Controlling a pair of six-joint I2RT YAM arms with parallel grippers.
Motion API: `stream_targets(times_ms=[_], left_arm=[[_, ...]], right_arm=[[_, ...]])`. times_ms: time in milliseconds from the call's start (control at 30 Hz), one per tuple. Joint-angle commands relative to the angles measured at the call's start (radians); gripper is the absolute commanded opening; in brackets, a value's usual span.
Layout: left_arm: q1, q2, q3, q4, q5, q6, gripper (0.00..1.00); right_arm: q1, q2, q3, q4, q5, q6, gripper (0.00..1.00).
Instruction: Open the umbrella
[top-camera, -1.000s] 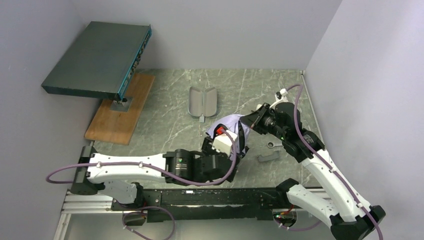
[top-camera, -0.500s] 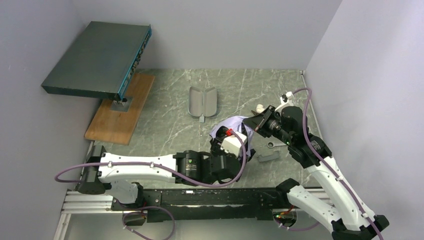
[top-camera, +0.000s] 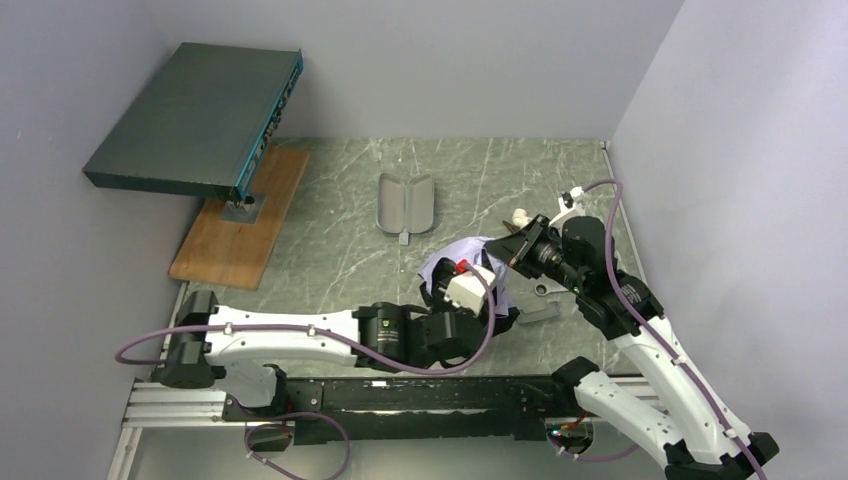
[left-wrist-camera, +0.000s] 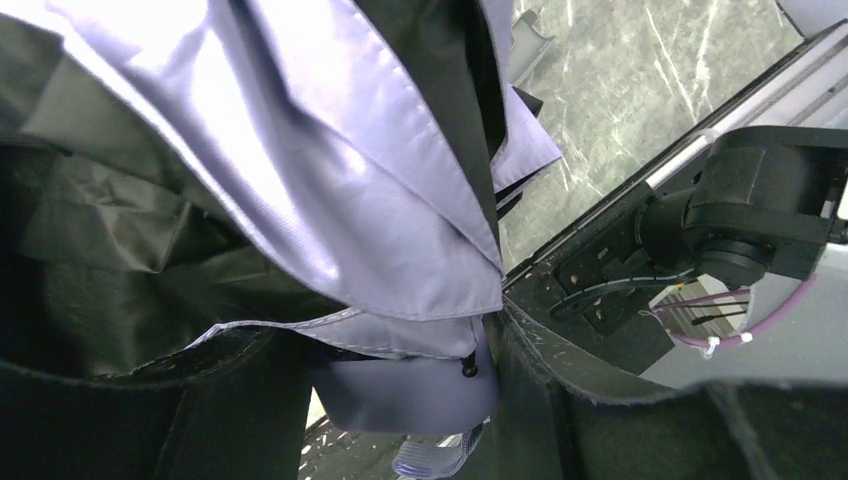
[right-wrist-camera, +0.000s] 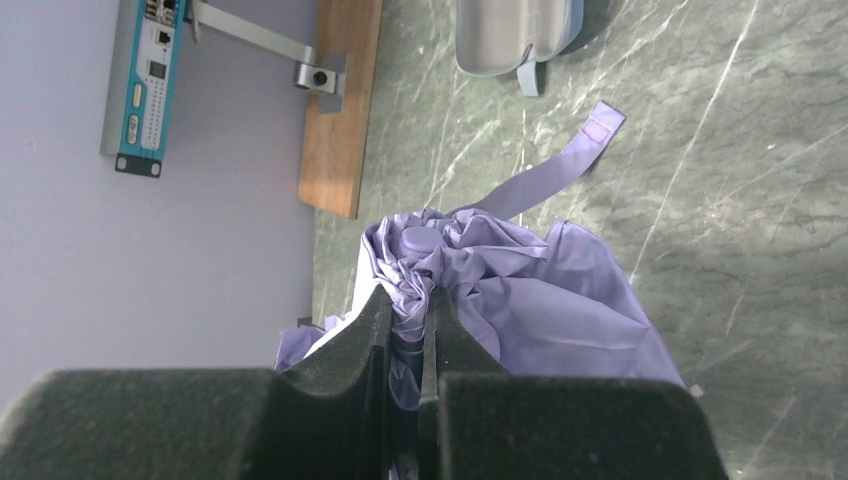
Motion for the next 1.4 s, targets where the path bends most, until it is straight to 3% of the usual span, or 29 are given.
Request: stream_targets(times_ms=[0, 200, 300, 367, 467, 500, 733, 867, 967, 1100, 1233, 1333, 1367], left_arm=[[-0.003, -0.112, -0.113, 0.110, 0.056, -0.026, 0.14], [-0.095, -0.192, -0.290, 0.214, 0.115, -0.037, 0.09], [-0.125, -0.184, -0.293, 0.173, 0.081, -0.086, 0.14], [-0.131, -0.165, -0.266, 0.110, 0.044, -0.124, 0.35], [-0.131, -0.143, -0.224, 0.045, -0.003, -0.159, 0.89], [-0.131, -0.139, -0.210, 0.031, -0.016, -0.164, 0.98], [-0.068, -0.168, -0.164, 0.037, -0.038, -0.141, 1.00], [-0.013, -0.176, -0.142, 0.030, -0.016, -0.137, 0.91], [0.011, -0.149, -0.110, 0.016, 0.000, -0.123, 0.77], [0.020, -0.109, -0.092, 0.065, 0.060, -0.078, 0.46], [0.025, -0.074, -0.082, 0.095, 0.120, -0.067, 0.00], [0.025, -0.093, -0.101, 0.135, 0.154, -0.079, 0.00], [0.024, -0.112, -0.119, 0.158, 0.164, -0.087, 0.00]], right_arm=[[-0.002, -0.002, 0.072, 0.071, 0.030, -0.029, 0.00], [-0.042, 0.071, 0.182, 0.060, 0.070, -0.097, 0.00], [-0.047, 0.081, 0.178, 0.078, 0.051, -0.080, 0.00], [-0.047, 0.077, 0.145, 0.104, 0.014, -0.050, 0.00], [-0.048, 0.065, 0.086, 0.131, -0.025, -0.016, 0.00], [-0.047, 0.059, 0.072, 0.136, -0.034, -0.008, 0.00], [-0.043, 0.031, 0.032, 0.116, -0.074, 0.028, 0.00], [-0.042, 0.024, 0.033, 0.106, -0.072, 0.030, 0.00], [-0.043, 0.025, 0.041, 0.097, -0.074, 0.028, 0.00], [-0.043, 0.024, 0.040, 0.096, -0.075, 0.025, 0.00], [-0.043, 0.015, 0.024, 0.107, -0.077, 0.024, 0.00], [-0.044, -0.001, 0.007, 0.134, -0.082, -0.001, 0.00], [-0.044, -0.003, 0.007, 0.149, -0.097, -0.034, 0.16]])
